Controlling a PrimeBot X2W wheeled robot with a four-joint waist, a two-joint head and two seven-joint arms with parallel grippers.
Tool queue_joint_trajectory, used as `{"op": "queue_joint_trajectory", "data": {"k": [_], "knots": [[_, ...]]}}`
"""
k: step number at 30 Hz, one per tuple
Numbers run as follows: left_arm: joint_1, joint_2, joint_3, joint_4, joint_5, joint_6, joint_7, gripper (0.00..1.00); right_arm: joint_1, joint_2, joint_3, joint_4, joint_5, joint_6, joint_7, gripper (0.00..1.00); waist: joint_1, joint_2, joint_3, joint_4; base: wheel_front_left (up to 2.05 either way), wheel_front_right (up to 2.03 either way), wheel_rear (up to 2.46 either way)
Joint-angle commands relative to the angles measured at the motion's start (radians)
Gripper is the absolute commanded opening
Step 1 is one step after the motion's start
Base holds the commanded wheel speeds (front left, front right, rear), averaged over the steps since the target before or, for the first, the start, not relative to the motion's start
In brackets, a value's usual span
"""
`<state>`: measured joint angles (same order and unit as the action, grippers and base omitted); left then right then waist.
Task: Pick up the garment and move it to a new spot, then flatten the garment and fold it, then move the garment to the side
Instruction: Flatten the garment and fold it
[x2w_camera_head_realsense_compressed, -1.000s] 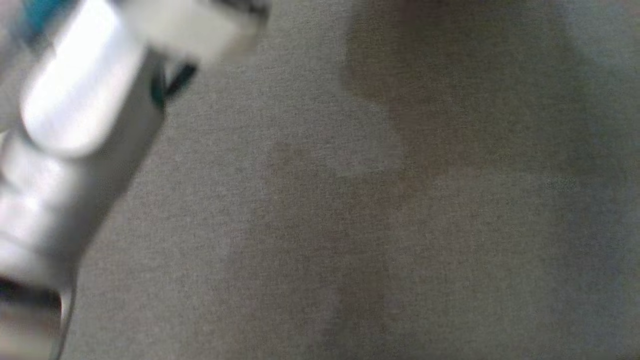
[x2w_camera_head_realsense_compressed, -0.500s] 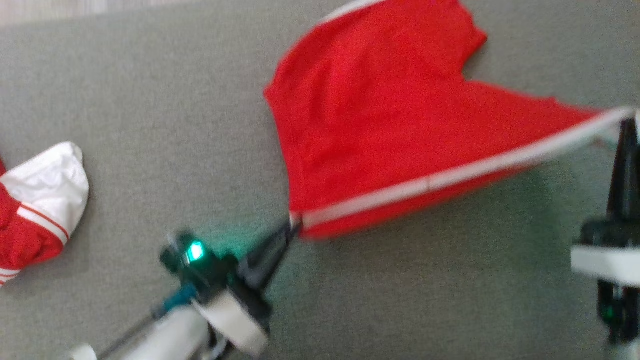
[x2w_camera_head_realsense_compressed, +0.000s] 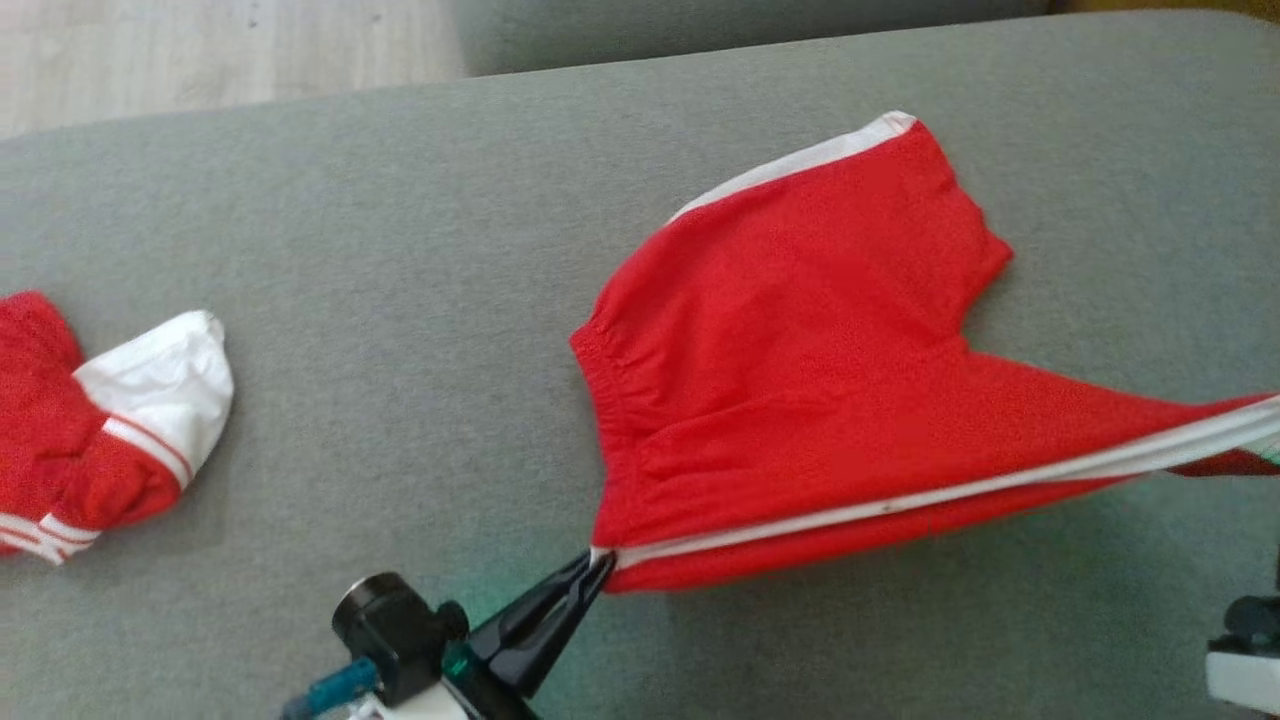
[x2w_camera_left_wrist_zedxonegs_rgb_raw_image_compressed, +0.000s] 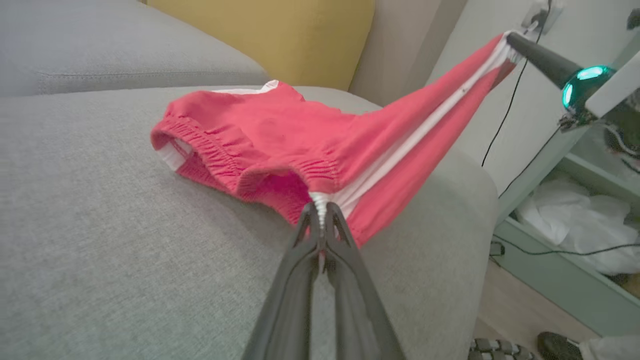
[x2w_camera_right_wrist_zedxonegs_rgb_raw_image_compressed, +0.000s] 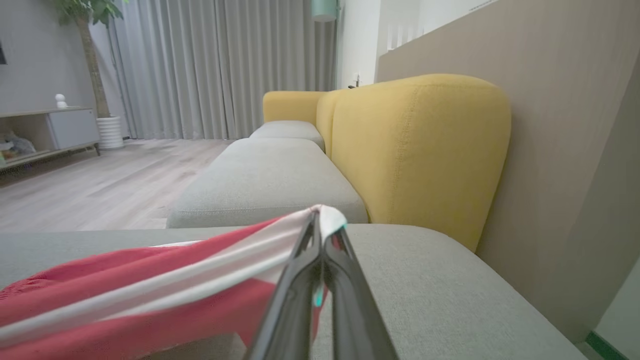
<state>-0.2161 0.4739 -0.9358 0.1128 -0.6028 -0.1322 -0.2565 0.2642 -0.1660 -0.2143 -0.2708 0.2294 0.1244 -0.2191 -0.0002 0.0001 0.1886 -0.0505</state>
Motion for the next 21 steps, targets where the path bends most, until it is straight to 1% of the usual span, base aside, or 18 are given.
{"op": "queue_joint_trajectory", "data": {"k": [1,5,6,9,15,21], "knots": [[-0.025,0.025,0.057,-0.035,-0.027,0.006,-0.001,0.00,-0.031,-0.046,-0.013,-0.042,0.013,0.006,0.006,0.00,0.0002,-0.0001,0.006,0.018,0.00,0.00,0.00],[-0.063,-0.029,0.085,-0.060,-0.074,0.005,-0.002,0.00,-0.099,-0.070,-0.018,-0.026,0.021,0.006,0.050,0.00,0.0002,-0.0001,0.034,0.046,0.00,0.00,0.00],[-0.063,-0.029,0.085,-0.060,-0.074,0.005,-0.002,0.00,-0.099,-0.070,-0.018,-0.026,0.021,0.006,0.050,0.00,0.0002,-0.0001,0.034,0.046,0.00,0.00,0.00],[-0.119,-0.079,0.098,-0.042,-0.098,0.004,-0.003,0.00,-0.182,-0.100,-0.010,0.012,0.022,0.006,0.091,0.00,0.0002,-0.0001,0.068,0.068,0.00,0.00,0.00],[-0.225,-0.161,0.144,0.043,-0.136,0.004,-0.004,0.00,-0.387,-0.183,0.043,0.165,0.045,0.006,0.182,0.00,0.0002,-0.0001,0.130,0.103,0.00,0.00,0.00],[-0.336,-0.210,0.164,0.139,-0.160,0.003,0.009,0.00,-0.586,-0.270,0.141,0.339,0.078,0.006,0.227,0.00,0.0002,-0.0001,0.179,0.145,0.00,0.00,0.00]]}}
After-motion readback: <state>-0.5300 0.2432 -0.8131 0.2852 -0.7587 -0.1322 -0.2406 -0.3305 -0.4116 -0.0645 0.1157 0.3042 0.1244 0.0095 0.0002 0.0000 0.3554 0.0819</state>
